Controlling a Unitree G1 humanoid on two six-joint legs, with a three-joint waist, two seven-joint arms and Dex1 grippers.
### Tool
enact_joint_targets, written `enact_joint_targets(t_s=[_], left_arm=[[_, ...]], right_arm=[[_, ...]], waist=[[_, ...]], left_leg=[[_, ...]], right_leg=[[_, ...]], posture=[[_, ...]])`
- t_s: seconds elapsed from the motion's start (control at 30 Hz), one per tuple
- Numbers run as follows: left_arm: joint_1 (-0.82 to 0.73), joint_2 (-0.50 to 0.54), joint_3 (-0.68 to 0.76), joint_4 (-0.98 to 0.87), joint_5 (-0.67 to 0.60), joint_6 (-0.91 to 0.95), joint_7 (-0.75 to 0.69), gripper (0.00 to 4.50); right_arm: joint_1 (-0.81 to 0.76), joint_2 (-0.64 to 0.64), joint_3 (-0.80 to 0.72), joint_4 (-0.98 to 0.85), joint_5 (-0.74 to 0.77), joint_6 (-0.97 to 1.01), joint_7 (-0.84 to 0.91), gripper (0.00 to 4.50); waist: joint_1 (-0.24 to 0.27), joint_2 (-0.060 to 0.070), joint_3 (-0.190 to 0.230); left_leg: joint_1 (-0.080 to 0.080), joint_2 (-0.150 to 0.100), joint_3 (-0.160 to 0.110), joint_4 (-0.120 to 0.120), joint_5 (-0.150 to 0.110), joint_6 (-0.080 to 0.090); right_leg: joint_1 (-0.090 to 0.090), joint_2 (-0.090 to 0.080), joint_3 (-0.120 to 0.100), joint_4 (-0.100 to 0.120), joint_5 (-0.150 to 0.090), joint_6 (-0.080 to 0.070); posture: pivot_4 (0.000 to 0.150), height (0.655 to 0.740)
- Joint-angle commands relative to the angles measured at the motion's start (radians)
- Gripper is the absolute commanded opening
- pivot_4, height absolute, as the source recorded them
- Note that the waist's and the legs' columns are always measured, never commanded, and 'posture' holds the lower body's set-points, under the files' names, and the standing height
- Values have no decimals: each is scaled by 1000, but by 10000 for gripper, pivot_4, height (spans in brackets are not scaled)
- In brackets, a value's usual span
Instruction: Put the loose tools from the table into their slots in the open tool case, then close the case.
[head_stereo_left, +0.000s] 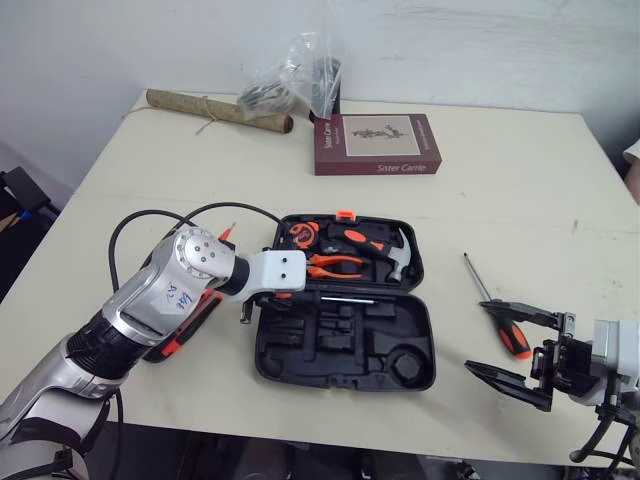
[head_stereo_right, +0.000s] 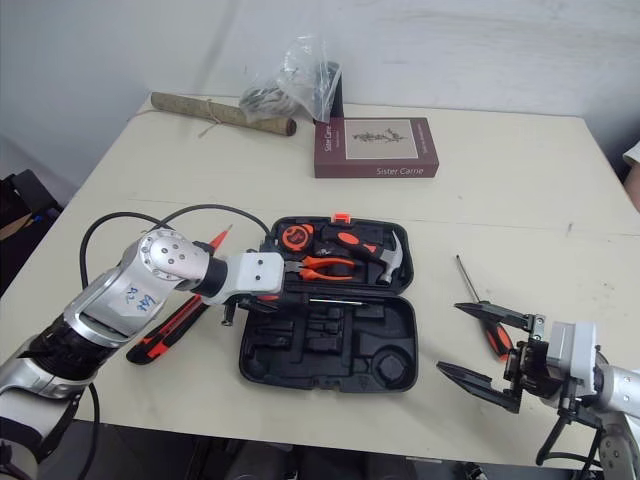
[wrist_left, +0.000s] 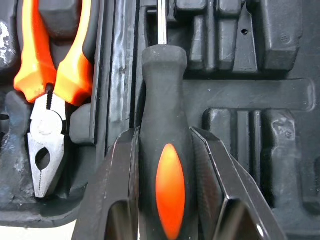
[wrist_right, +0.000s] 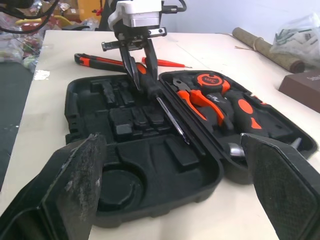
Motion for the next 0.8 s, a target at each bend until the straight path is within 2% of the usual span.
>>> enact_joint_targets(t_s=[0.03, 0.4, 0.8], left_arm=[[-12, -19, -23, -15, 26, -13, -16, 8021], [-7, -54, -18, -62, 47, 37, -16, 8021], [-28, -56, -27, -35, 113, 52, 8, 8021]], right_arm=[[5, 5, -14, -23, 7, -16, -6, 45000], [18, 9, -12, -26, 6, -19, -2, 45000], [26, 8, -10, -26, 7, -22, 4, 45000]], waist=[[2, 0, 0], [2, 0, 0], [-6, 0, 0]], left_leg=[[0, 0, 0, 0, 0, 0], [-1, 0, 0, 0, 0, 0], [0, 0, 0, 1, 0, 0]], right_leg=[[0, 0, 0, 0, 0, 0], [0, 1, 0, 0, 0, 0], [0, 1, 0, 1, 0, 0]], posture=[[1500, 7400], [1500, 7400], [1500, 7400]])
